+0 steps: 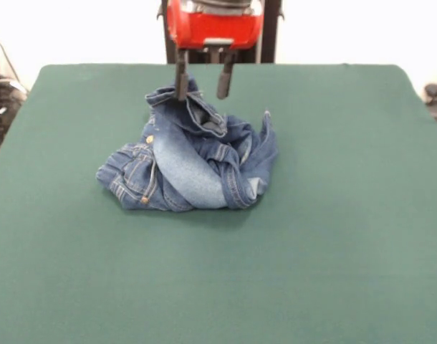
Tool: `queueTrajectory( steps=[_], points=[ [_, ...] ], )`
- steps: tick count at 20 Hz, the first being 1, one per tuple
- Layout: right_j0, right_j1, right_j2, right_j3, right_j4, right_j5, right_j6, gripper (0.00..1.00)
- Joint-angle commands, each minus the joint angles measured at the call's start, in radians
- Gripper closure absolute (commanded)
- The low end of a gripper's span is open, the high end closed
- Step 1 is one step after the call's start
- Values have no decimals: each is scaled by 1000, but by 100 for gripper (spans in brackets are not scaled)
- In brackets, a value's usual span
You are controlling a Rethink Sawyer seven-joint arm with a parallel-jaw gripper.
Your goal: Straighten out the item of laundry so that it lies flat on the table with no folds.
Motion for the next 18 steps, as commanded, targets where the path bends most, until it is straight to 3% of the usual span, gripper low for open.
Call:
queueTrajectory(
  steps=[1,8,9,18],
  points=[
    [-10,76,65,70,-69,-39,-51,0],
    [-21,81,61,75,-94,-60,-14,0],
    [-13,81,56,75,-113,-73,-1,100],
    [-5,71,61,70,-76,-52,39,100]
  ],
)
